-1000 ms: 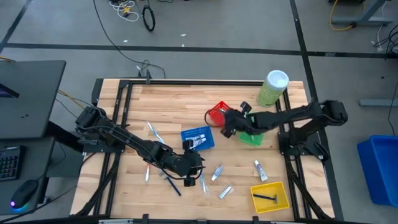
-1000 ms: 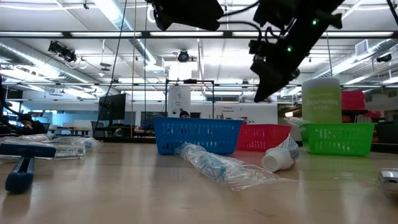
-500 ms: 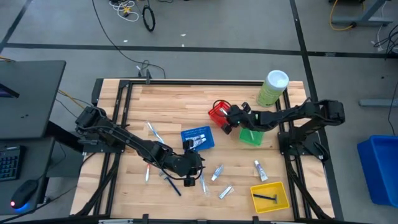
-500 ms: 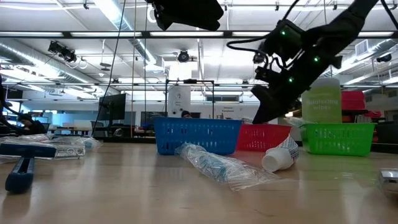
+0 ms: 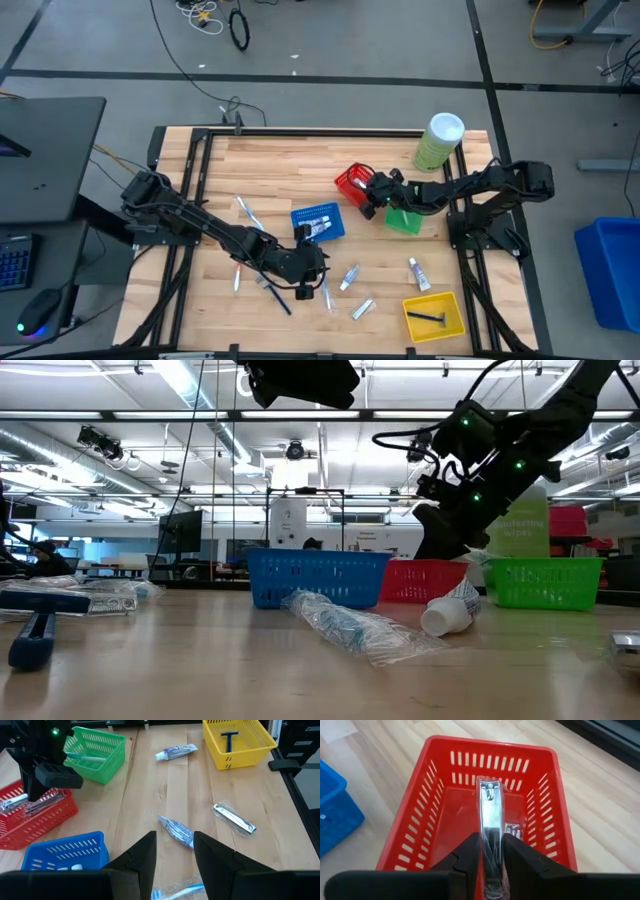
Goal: Pick & Place Travel size toiletries
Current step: Put the silver nail cutter into the red bin, then put the blue toothbrush into the green bin
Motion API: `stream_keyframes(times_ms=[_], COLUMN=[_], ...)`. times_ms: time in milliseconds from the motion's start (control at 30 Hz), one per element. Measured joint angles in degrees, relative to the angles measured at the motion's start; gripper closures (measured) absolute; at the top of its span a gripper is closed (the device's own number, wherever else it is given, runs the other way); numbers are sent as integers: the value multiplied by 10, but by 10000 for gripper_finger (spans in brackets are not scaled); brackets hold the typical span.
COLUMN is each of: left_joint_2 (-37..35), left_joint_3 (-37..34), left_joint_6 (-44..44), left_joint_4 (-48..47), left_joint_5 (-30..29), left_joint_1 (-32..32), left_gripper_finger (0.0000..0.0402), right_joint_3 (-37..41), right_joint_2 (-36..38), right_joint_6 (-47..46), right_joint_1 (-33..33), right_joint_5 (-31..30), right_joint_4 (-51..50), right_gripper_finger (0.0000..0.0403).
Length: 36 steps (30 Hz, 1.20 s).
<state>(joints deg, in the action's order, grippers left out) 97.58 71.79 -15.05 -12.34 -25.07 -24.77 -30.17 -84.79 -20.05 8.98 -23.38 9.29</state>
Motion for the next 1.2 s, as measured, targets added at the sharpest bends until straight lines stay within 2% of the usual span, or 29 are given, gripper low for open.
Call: stream_keyframes(times_ms=[200,400,500,767,1033,1200], left_joint_2=[0,0,0,0,0,0], left_joint_3=[0,0,0,0,0,0], left_joint_6=[0,-1,-1,-1,19,-51], left_joint_4=[0,-2,-2,-12,-18,-119], left_joint_5=[0,7,17,36,54,73], left_joint_1=[0,0,0,0,1,1], left_gripper_finger=[264,264,264,264,264,264], right_joint_3=[0,0,0,0,0,0], right_joint_2=[4,26,35,40,39,39], right_joint_6=[31,61,77,90,118,104], right_joint_1=[-1,-24,-45,-110,-128,-128], right_joint_5=[-13,-10,39,244,245,245], right_joint_4=[15,89,128,172,141,141], right_gripper_finger=[270,246,243,248,238,243])
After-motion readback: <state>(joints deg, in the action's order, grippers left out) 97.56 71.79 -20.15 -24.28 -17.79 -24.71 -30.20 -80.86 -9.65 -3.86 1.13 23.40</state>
